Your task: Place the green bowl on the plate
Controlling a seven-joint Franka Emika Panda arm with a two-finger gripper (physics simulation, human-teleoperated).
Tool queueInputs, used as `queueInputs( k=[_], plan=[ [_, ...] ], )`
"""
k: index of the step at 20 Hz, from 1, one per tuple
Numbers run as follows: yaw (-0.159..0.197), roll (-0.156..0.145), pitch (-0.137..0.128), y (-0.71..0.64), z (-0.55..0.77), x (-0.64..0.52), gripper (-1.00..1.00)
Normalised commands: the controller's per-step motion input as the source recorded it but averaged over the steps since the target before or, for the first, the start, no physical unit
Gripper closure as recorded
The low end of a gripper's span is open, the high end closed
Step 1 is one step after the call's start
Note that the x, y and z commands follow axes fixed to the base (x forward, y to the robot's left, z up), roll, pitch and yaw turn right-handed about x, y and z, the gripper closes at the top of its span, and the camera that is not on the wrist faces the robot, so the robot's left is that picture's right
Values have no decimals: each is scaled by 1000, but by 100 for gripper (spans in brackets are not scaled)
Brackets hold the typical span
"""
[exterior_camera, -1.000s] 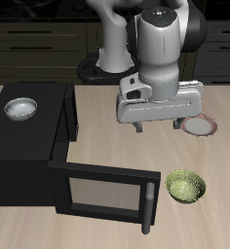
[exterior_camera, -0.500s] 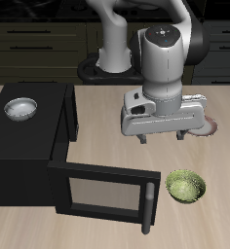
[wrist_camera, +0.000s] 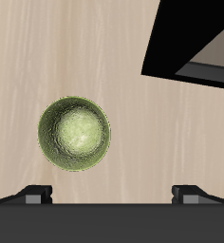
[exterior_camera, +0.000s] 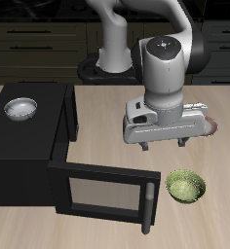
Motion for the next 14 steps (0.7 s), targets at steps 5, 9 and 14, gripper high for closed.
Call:
queueInputs(
  k=[5,9,14],
  plan=[
    [6,23,7,105,-276,-20,-100],
    [-5,-2,17,-1,-222,44,-100],
    [-14,-2,29,-8,-224,-13,-100]
  ],
)
